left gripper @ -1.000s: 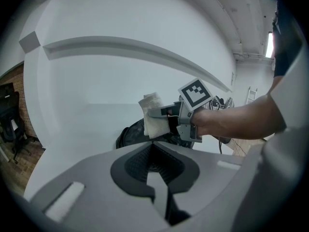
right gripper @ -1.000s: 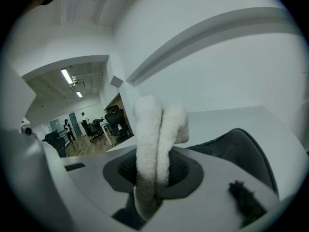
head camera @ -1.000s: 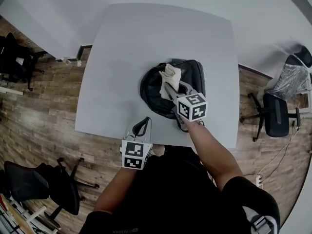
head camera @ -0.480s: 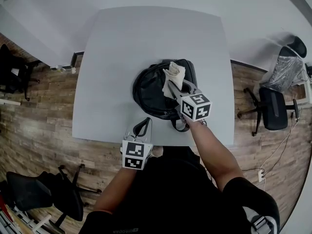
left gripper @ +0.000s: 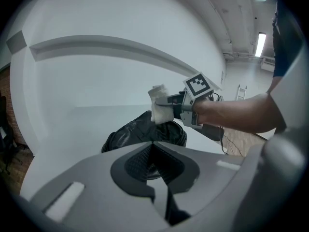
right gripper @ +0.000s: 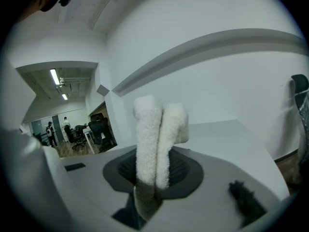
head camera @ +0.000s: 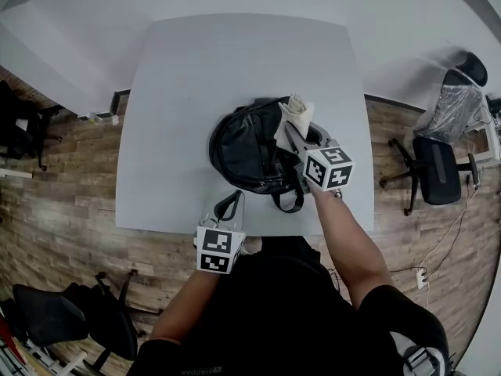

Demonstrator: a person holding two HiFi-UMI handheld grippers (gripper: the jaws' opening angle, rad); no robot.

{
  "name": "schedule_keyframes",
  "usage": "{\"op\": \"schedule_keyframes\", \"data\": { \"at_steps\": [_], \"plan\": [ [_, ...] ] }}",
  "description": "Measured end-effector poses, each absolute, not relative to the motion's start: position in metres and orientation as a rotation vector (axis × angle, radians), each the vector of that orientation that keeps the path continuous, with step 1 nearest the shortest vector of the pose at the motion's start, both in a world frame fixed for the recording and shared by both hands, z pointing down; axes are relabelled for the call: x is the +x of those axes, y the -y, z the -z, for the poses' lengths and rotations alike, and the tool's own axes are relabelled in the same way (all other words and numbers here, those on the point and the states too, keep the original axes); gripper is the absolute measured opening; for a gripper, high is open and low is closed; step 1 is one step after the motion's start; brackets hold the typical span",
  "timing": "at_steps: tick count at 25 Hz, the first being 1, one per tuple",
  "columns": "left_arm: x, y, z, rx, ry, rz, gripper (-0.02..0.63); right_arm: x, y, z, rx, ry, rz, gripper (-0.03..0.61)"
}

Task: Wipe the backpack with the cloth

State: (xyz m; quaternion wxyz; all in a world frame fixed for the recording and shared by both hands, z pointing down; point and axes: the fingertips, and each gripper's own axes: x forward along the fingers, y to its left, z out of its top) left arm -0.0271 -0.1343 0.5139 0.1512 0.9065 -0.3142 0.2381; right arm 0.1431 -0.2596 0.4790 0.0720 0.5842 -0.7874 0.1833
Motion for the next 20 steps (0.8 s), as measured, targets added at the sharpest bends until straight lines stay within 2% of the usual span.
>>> {"op": "schedule_keyframes", "data": {
  "at_steps": [20],
  "plan": [
    [-0.04, 0.132, -0.509, 2.623, 0.897, -0.691, 0.006, 0.2, 0.247, -0.457, 1.949, 2.26, -0.48, 0.094]
  ]
}}
